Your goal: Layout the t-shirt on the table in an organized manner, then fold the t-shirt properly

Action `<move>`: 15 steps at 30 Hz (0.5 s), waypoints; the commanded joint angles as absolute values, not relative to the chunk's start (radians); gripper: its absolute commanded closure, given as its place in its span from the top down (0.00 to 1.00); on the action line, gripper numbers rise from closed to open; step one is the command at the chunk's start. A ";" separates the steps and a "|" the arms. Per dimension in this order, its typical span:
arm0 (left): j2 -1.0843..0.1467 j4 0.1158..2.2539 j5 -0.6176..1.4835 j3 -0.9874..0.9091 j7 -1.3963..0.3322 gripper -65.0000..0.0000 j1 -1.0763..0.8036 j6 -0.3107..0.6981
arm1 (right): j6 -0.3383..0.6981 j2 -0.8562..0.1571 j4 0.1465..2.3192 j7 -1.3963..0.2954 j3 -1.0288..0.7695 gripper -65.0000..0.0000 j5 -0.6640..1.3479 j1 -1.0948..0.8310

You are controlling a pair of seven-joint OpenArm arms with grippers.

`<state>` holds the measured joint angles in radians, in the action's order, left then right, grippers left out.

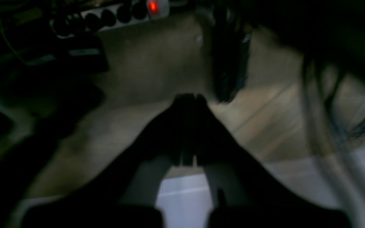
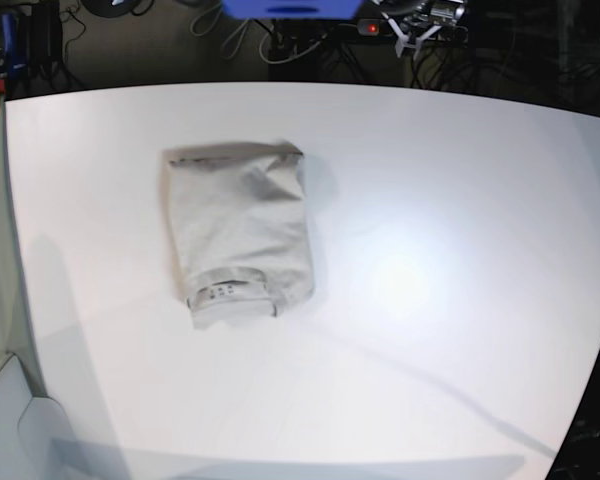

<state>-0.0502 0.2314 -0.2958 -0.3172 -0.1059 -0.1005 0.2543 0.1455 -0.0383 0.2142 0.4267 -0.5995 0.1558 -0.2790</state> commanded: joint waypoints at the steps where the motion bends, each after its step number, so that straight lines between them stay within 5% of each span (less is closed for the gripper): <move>1: -0.033 0.232 -0.295 -0.358 -0.107 0.00 -0.088 0.234 | 0.097 -0.050 0.202 0.458 -0.581 0.00 0.160 -0.274; 15: 0.012 0.097 -0.282 -0.607 0.025 0.00 -0.012 0.007 | -0.254 -0.114 0.160 0.472 -0.096 0.00 0.160 -0.216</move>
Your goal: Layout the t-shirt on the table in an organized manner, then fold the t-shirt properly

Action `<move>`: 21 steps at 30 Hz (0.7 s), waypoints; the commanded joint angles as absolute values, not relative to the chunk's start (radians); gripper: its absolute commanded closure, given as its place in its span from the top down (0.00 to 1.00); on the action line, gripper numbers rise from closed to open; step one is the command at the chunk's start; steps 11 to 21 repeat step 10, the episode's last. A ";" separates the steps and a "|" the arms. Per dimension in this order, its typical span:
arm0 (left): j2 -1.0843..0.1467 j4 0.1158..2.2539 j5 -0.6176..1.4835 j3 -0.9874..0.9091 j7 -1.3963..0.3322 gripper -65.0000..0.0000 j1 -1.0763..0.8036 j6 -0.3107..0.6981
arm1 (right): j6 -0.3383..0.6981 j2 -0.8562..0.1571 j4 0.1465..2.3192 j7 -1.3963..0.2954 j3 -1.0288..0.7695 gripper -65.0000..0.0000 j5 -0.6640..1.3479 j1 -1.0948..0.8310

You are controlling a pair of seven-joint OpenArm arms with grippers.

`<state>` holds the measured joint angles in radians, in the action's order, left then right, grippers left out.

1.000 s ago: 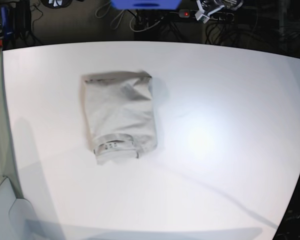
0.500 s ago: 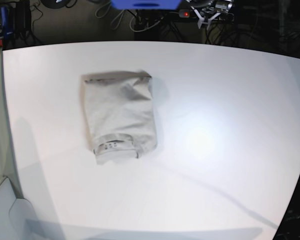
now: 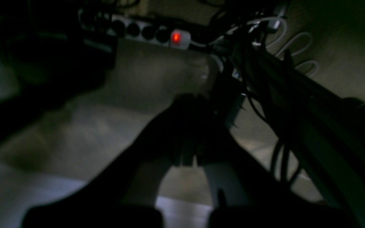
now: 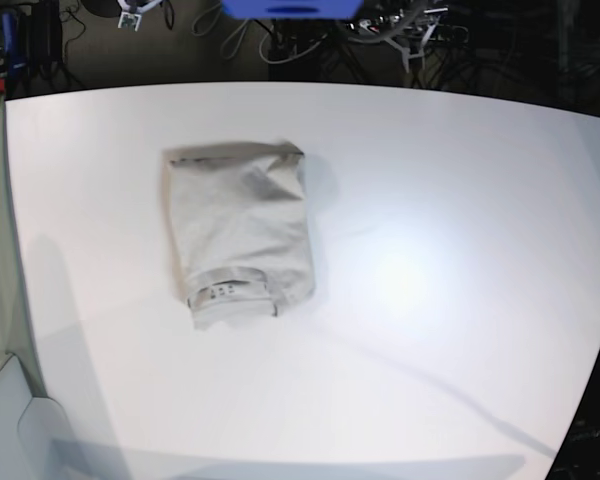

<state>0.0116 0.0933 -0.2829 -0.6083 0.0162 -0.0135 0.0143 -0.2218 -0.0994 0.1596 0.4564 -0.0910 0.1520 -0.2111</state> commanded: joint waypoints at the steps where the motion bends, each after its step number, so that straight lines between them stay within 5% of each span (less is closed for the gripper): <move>1: 0.013 0.093 -0.278 -0.618 0.025 0.00 -0.012 0.008 | -0.266 -0.117 0.159 0.472 -0.067 0.00 0.160 -0.211; 21: 0.008 0.093 -0.283 -0.618 0.028 0.00 -0.013 0.028 | -0.266 -0.136 0.159 0.470 0.001 0.00 0.160 -0.203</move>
